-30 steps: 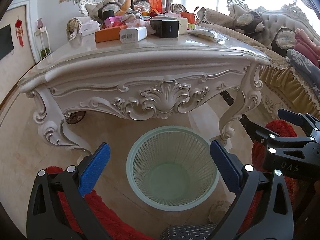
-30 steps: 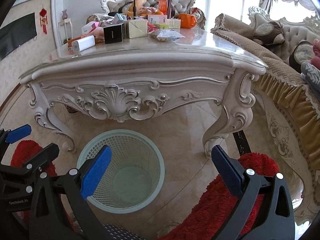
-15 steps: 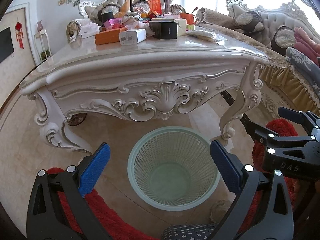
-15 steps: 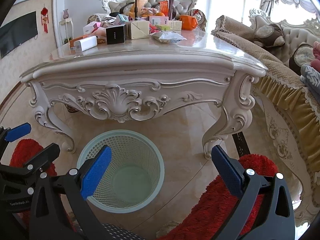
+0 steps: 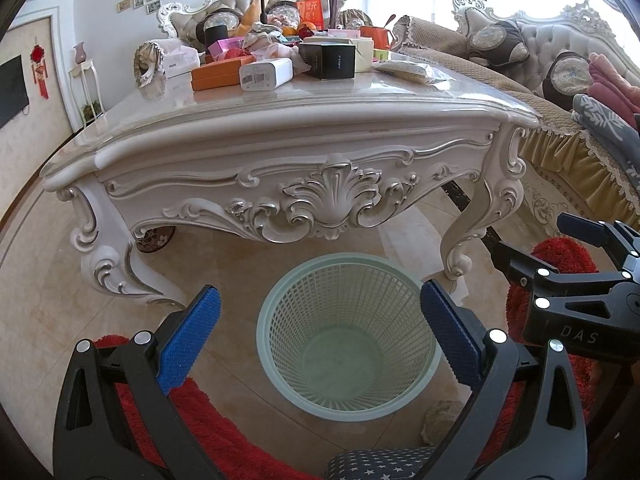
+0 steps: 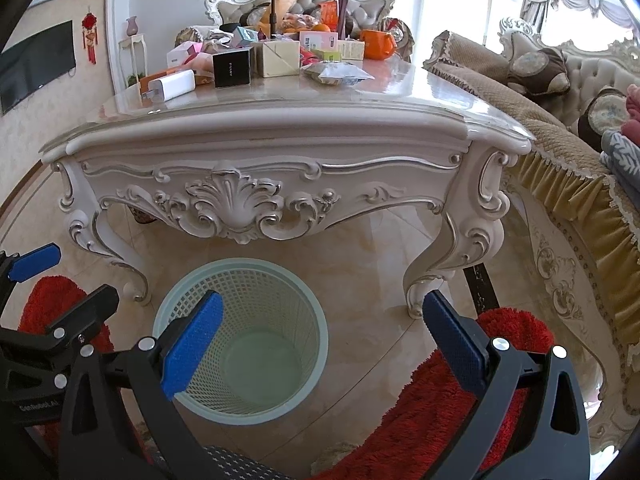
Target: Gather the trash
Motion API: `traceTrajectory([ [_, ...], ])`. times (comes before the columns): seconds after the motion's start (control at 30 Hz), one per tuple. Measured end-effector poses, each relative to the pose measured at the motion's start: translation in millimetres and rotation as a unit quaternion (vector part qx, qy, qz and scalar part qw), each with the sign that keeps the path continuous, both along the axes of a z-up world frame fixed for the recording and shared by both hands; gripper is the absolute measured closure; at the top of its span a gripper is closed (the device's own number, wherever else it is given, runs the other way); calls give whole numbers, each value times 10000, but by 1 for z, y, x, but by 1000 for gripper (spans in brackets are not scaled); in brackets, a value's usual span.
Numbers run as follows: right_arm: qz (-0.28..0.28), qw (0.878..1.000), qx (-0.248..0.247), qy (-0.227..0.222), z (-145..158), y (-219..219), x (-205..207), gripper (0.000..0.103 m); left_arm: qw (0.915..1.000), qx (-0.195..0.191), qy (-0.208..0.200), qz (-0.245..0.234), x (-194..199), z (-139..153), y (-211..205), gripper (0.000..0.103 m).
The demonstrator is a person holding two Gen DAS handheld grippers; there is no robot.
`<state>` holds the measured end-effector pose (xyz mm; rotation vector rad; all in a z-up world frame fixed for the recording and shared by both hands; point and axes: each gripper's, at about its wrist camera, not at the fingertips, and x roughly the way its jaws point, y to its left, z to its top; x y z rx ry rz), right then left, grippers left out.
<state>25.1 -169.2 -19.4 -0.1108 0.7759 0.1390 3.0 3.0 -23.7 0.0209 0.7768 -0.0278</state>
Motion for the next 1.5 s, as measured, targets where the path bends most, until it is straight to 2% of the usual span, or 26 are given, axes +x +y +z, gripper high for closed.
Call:
traceTrajectory([
  [0.63, 58, 9999, -65, -69, 3, 4, -3, 7, 10000, 9, -11, 41, -2, 0, 4, 6],
  [0.8, 108, 9976, 314, -606, 22, -2, -7, 7, 9998, -127, -8, 128, -3, 3, 11, 6],
  [0.9, 105, 9938, 743, -824, 31, -12, -4, 7, 9992, -156, -127, 333, -1, 5, 22, 6],
  [1.0, 182, 9928, 883, -791, 36, -16, 10, 7, 9986, -101, -275, 441, 8, 11, 33, 6],
  [1.17, 460, 9926, 762, -827, 51, -10, 40, 7, 9968, -155, -521, 580, 36, 32, 52, 6],
  [1.27, 590, 9926, 636, -846, 63, -5, 65, 7, 9944, 91, -807, 673, 60, 51, 53, 6],
  [1.4, 747, 9912, 645, -876, 76, -6, 105, 7, 9912, 255, -1184, 542, 88, 76, 52, 6],
  [1.5, 829, 9924, 402, -821, 78, -2, 138, 7, 9891, 453, -1359, 347, 111, 88, 48, 6],
])
